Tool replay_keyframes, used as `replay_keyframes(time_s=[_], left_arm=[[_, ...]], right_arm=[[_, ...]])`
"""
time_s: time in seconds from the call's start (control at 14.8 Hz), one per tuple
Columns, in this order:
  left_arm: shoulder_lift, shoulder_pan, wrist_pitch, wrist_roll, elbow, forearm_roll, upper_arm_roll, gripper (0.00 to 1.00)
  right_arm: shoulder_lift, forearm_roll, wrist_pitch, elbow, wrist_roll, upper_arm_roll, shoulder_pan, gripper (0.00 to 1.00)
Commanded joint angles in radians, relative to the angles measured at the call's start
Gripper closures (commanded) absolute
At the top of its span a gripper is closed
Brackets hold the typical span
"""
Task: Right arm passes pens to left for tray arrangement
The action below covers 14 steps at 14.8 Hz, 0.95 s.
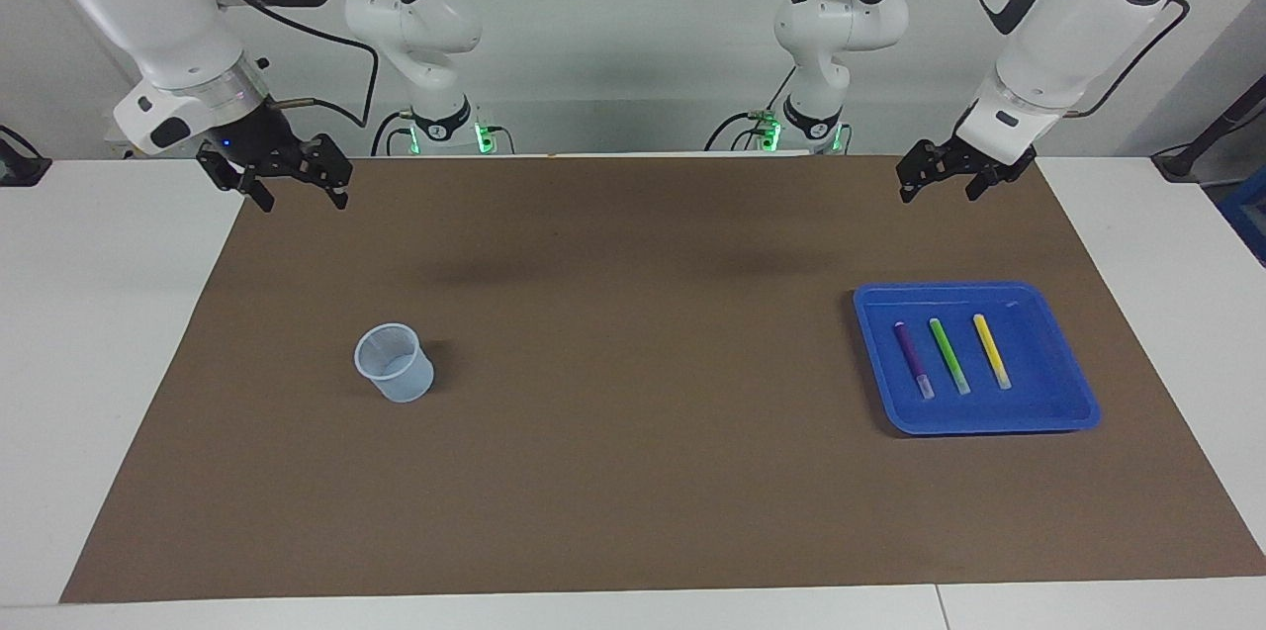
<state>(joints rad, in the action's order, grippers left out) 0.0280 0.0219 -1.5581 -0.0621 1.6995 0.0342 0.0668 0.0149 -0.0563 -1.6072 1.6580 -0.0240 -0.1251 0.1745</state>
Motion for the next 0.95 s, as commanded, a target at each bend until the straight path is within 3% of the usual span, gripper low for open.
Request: replay_keyframes(time_s=[0.0,0.88], left_arm=[[0.016,0.004,-0.005,-0.008,-0.011,-0.013,-0.001,0.00],[0.036,0.003,-0.062,-0.010,-0.001,-0.005,0.008,0.00]], right_arm=[[0.025,0.016,-0.025,0.032,-0.014,-0.007,-0.001,0.00],[0.027,0.016,-0.023,0.023,-0.033,-0.007,0.008,0.00]])
